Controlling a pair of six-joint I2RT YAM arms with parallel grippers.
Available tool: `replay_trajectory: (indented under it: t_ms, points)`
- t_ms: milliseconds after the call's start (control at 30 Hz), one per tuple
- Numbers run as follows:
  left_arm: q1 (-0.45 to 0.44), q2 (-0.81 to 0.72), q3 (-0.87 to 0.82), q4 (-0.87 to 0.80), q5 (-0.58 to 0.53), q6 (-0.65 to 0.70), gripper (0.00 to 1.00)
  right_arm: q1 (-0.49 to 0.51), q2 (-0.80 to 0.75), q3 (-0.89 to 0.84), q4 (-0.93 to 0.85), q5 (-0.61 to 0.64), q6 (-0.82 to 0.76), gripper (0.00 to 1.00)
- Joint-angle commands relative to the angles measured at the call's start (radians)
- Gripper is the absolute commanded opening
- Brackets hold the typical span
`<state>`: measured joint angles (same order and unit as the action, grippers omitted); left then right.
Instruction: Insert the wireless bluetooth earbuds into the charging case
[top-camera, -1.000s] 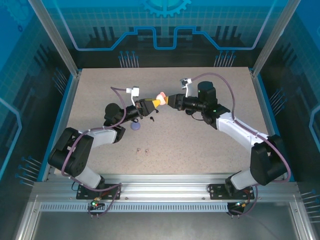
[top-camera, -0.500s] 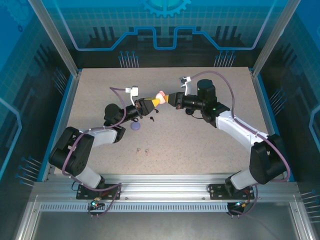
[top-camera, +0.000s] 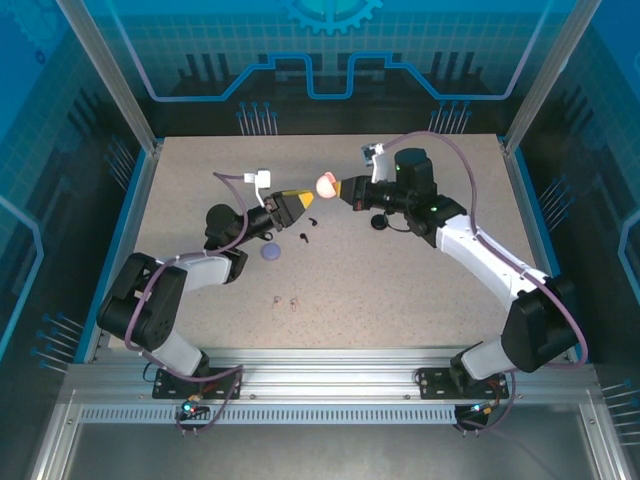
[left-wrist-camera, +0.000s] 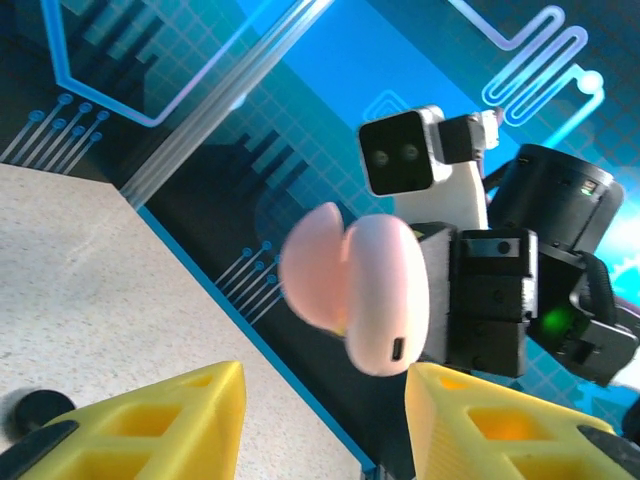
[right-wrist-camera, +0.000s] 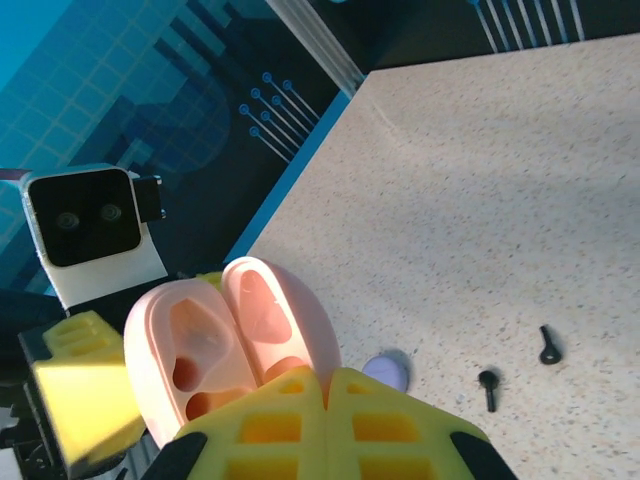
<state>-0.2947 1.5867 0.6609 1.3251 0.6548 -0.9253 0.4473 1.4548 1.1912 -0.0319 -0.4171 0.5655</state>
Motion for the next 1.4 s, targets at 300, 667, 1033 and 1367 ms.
replay_trajectory:
  t_ms: [300,667,1033,1367]
  points:
    - [0.059,-0.075,0.268,-0.497,0.126,0.276,0.57,-0.077,0.041,0.244,-0.323,0.053,-0.222,0.00]
    - [0.067,-0.002,0.608,-1.180,0.293,0.719,0.62,-0.095,0.149,0.446,-0.545,0.071,-0.451,0.00]
    - [0.078,0.093,0.791,-1.499,0.472,0.879,0.61,-0.084,0.198,0.521,-0.612,0.026,-0.531,0.00]
    - [0.078,0.133,0.851,-1.572,0.560,0.913,0.61,-0.031,0.260,0.615,-0.677,0.032,-0.566,0.00]
